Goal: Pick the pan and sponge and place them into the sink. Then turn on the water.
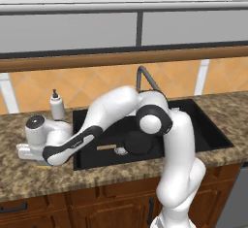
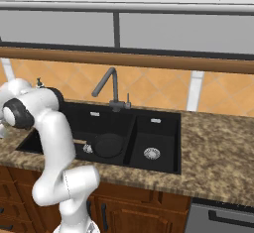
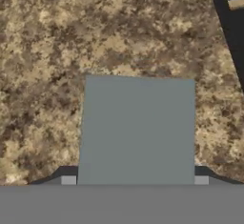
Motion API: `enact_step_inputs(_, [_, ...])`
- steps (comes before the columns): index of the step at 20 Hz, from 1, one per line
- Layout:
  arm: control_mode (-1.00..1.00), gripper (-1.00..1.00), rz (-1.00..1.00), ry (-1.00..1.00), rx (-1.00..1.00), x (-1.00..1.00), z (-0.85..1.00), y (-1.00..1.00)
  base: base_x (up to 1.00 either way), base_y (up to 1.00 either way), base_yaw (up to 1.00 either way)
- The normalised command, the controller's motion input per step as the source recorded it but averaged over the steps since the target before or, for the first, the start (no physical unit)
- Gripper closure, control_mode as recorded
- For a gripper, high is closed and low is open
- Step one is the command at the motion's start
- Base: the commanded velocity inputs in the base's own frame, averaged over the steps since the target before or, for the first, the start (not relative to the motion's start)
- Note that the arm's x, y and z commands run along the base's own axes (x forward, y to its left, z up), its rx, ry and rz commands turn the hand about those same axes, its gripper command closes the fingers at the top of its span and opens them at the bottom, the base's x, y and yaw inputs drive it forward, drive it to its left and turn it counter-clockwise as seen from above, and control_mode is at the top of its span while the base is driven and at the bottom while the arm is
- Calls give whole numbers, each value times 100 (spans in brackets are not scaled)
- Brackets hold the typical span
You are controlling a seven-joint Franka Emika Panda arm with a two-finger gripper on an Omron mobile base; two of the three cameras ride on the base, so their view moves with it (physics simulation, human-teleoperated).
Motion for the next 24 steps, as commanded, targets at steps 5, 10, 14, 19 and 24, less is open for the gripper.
enact_step_inputs(5, [-100, 100, -39, -17, 10, -69, 88, -56, 0, 0, 0])
enact_step_inputs(10, [-100, 100, -42, -12, 14, -32, 81, -79, 0, 0, 0])
enact_step_inputs(14, [-100, 100, -37, -14, 19, -22, 67, -96, 0, 0, 0])
enact_step_inputs(19, [-100, 100, -37, -5, 27, -19, 56, -100, 0, 0, 0])
enact_step_inputs(24, [-100, 100, -43, 0, 32, -3, 47, -100, 0, 0, 0])
